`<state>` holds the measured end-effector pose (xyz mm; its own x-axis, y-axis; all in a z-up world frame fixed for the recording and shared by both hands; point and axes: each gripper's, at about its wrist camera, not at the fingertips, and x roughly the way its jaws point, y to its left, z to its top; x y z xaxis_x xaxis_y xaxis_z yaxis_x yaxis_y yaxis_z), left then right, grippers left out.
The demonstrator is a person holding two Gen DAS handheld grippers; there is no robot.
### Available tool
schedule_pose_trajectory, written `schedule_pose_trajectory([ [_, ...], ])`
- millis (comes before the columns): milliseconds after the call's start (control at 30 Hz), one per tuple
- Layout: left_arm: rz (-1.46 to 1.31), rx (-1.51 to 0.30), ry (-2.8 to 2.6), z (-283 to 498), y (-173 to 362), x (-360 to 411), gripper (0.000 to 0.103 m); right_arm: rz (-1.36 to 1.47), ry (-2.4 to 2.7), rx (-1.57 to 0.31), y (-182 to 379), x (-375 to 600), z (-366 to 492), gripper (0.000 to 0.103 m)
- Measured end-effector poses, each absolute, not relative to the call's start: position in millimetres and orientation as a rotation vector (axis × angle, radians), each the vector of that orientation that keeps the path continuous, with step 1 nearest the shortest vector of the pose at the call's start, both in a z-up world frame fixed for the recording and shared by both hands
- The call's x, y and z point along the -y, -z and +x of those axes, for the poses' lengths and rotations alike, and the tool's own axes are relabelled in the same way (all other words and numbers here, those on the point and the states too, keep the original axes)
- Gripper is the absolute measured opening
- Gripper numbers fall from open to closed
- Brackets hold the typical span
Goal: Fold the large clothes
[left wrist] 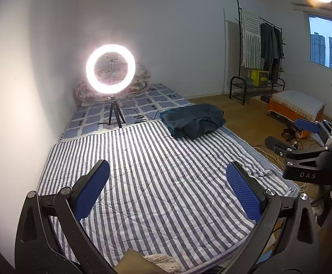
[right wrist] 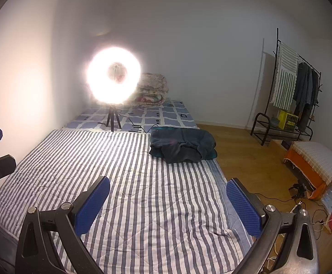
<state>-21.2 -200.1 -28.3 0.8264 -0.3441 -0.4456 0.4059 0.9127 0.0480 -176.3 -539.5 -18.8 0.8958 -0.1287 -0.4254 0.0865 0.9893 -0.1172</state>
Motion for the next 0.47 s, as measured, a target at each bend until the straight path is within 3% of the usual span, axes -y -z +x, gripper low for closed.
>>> schedule_pose_trajectory([
  [467, 0.147, -0.429, 0.390, -24.9, 26.3, 201.4, 0.103, -0.092, 0.113, -0.463, 24.3, 545.6, -173.5, 0.103],
])
